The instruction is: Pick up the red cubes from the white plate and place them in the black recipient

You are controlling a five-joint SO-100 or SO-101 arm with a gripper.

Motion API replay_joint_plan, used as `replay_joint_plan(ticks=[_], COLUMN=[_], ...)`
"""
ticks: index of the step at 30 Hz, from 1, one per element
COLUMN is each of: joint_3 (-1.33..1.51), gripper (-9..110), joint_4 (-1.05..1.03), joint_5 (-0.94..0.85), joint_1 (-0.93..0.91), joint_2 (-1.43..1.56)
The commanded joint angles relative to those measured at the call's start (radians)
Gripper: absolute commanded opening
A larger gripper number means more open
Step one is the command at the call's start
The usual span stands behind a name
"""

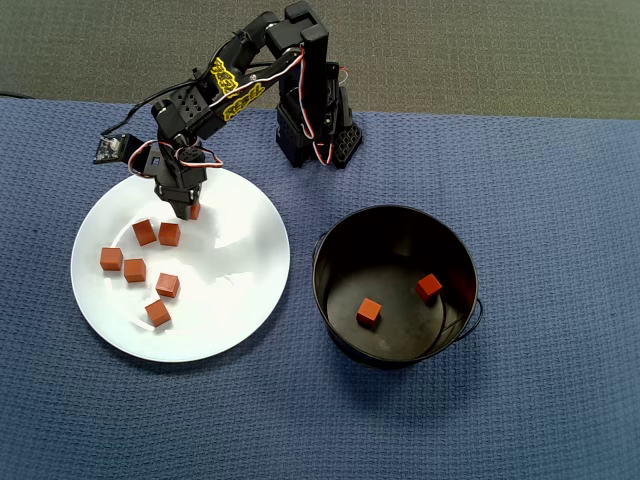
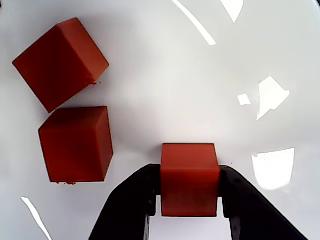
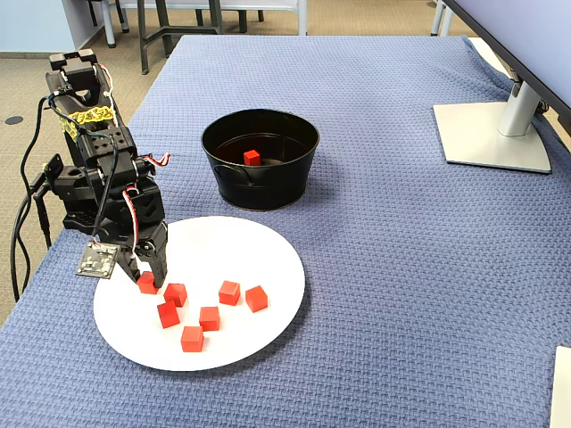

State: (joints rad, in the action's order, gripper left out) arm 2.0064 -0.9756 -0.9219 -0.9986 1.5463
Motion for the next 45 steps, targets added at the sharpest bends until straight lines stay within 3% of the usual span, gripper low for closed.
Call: replay_joint_plan(ticks=[1,9,15,22,25,28,31,38,45], joint_3=[-0.095,-0.347,-0.360,-0.336,-0.302,-0.365,-0.383,-0.238,-0.106], gripper=[0,0,0,0,30,34,35,32,34], joint_4=[-0.028,-0.365,-0.357,-0.314,-0.327,-0.413,-0.465,-0.256,-0.054], joint_5=[0.072,0.353,0.643,0.871,0.790,0.683,0.443,0.155,0.008], joint_1=[0.041,0.288,0.689,1.169,1.321,1.252,1.039,0.469,0.227], joint_2=[0.098,0.462,0.606,0.515,0.453,0.459,0.472,0.448,0.264])
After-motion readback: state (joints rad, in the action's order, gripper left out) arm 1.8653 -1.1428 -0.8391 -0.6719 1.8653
